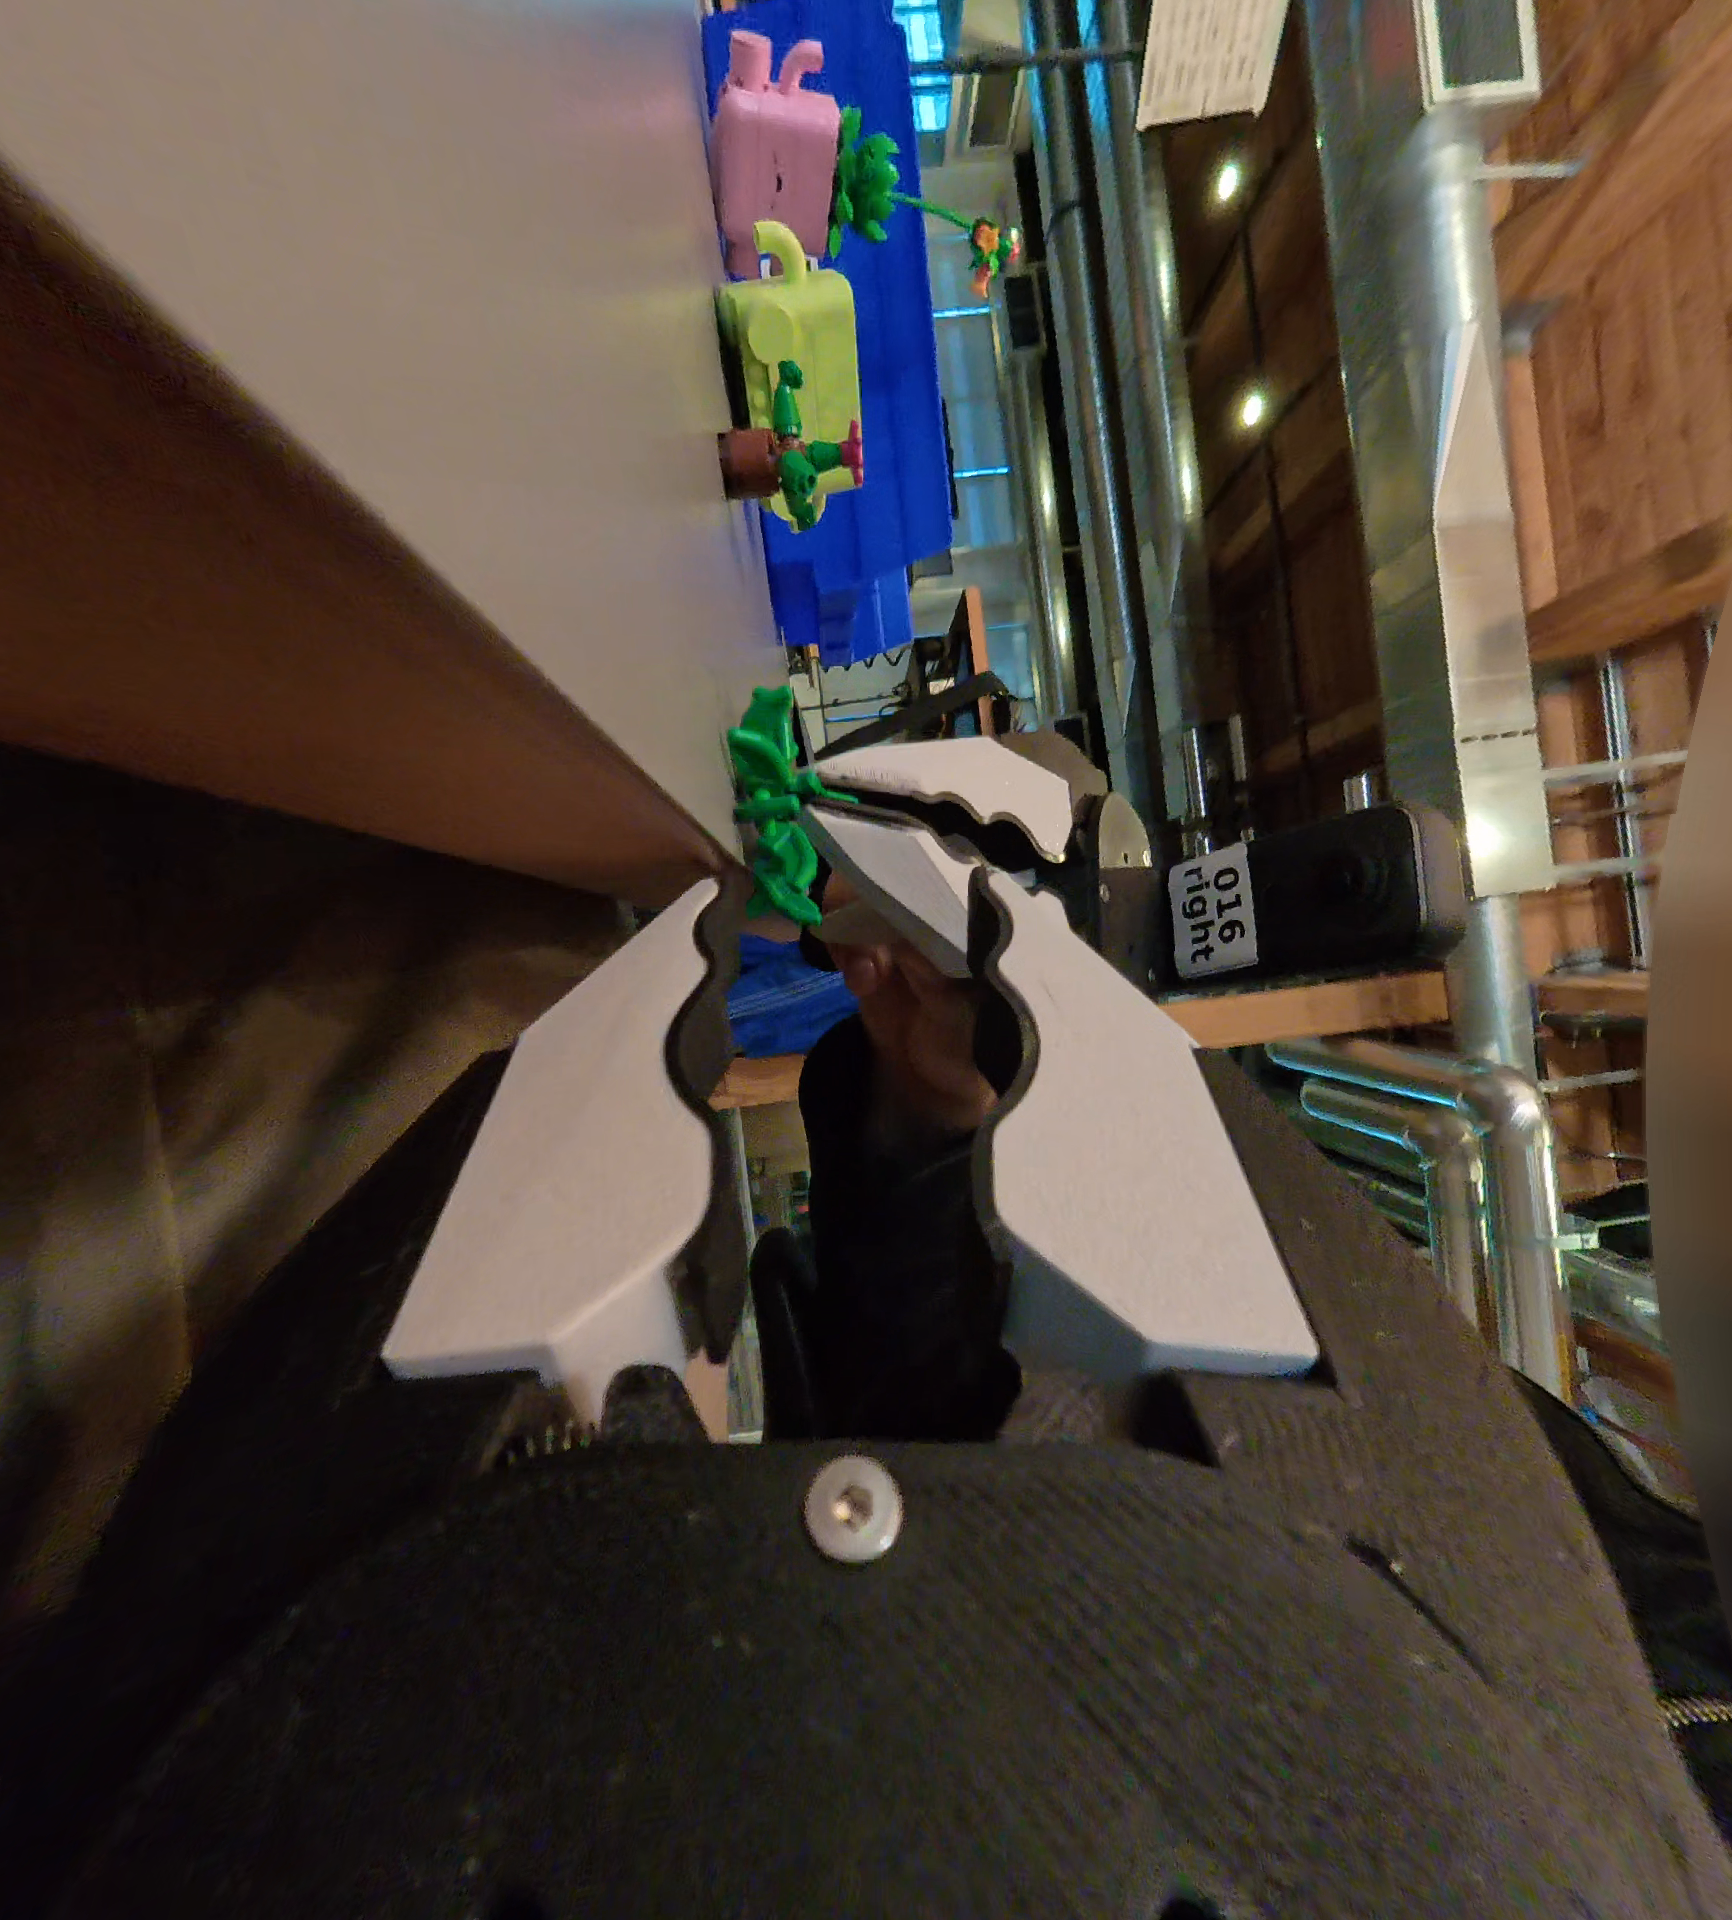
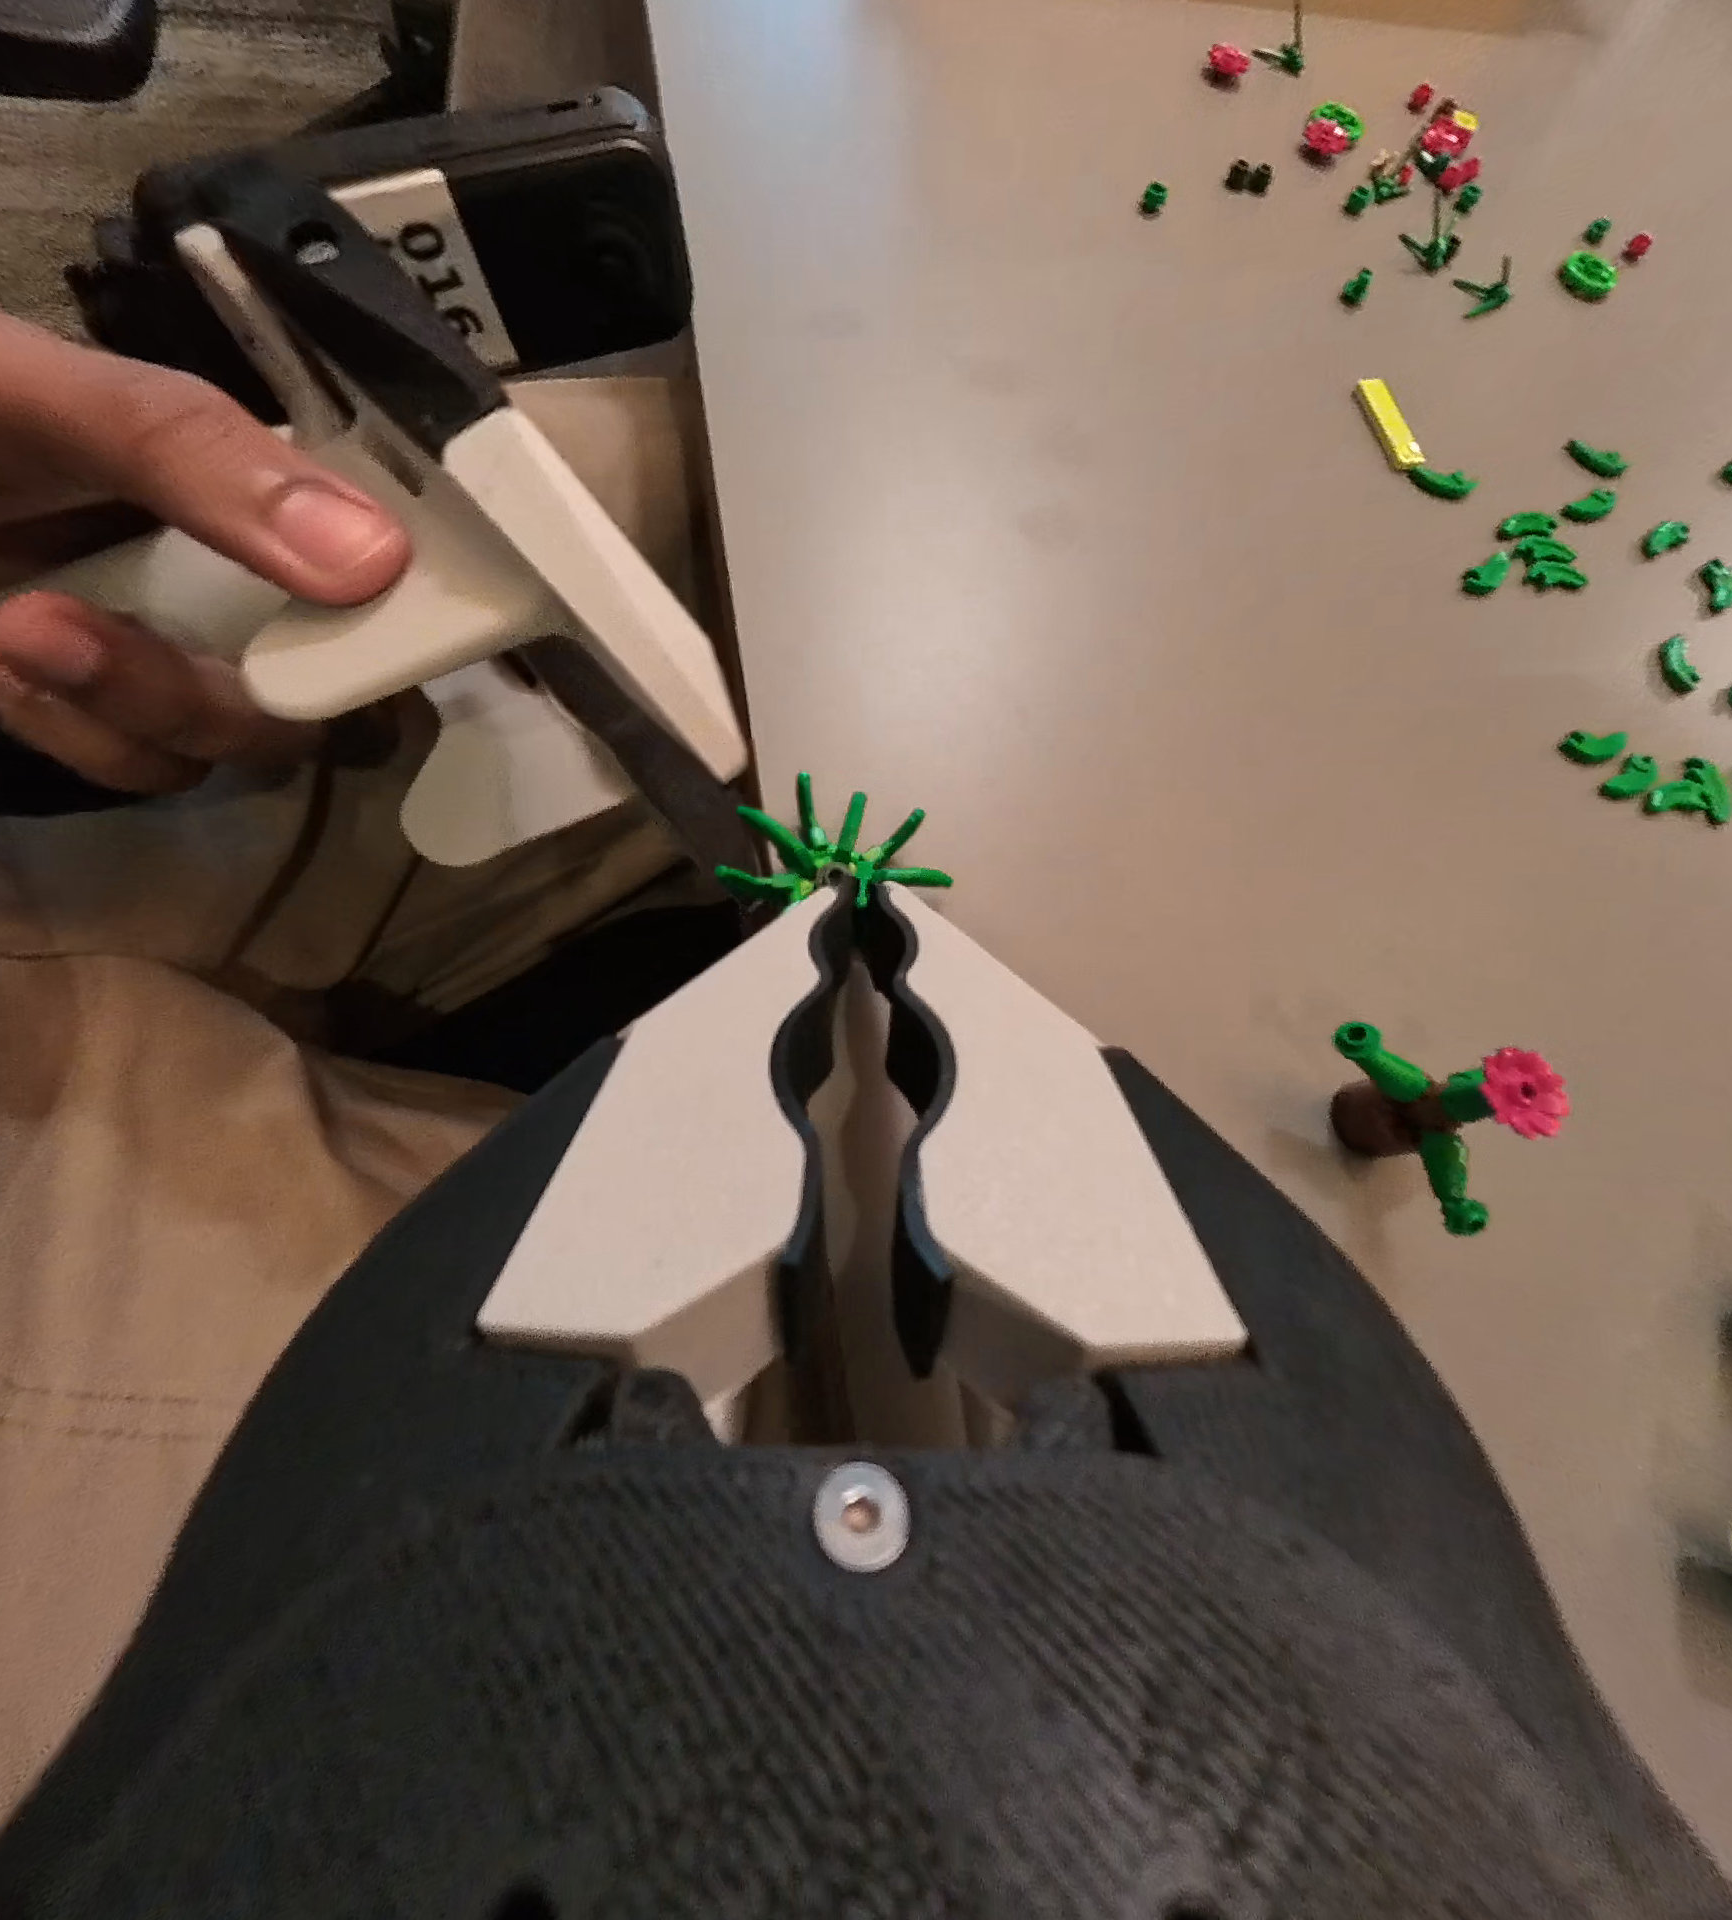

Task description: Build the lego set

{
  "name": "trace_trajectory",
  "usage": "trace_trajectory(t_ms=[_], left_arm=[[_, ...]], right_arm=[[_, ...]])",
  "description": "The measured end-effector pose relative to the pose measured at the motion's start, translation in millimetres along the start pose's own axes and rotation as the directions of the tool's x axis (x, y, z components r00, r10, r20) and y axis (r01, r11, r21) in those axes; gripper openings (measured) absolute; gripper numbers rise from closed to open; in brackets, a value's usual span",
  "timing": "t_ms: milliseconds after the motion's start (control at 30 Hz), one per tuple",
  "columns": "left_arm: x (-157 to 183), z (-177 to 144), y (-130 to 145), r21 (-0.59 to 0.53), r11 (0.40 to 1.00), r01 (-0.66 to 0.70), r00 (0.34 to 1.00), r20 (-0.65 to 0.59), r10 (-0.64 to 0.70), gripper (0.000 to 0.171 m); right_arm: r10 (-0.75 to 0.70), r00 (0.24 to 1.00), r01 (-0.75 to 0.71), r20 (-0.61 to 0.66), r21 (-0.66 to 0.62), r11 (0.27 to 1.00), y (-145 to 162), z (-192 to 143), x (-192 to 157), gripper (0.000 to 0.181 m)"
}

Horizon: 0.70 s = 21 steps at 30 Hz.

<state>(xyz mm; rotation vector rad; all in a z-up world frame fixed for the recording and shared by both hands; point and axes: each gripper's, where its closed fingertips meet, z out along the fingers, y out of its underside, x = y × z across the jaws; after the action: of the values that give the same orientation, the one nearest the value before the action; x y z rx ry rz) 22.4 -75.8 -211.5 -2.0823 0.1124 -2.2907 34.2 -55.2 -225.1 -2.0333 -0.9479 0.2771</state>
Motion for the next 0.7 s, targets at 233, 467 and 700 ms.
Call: trace_trajectory(t_ms=[233,467,700], left_arm=[[-10,1,-1,0.02,0.999,0.038,0.999,0.02,-0.039,0.021],[-17,4,-1,0.026,0.999,0.041,0.999,0.019,-0.041,0.01],[-15,6,-3,0.027,1.0,0.016,1.0,-0.01,-0.015,0.008]], right_arm=[[-0.006,0.998,0.004,0.06,0.033,0.999,-2,0,-11,0.001],[0.019,0.996,-0.022,0.084,0.037,0.999,-1,-1,-13,0.001],[0.104,0.985,-0.114,0.135,0.07,0.991,-2,-4,-14,0.001]])
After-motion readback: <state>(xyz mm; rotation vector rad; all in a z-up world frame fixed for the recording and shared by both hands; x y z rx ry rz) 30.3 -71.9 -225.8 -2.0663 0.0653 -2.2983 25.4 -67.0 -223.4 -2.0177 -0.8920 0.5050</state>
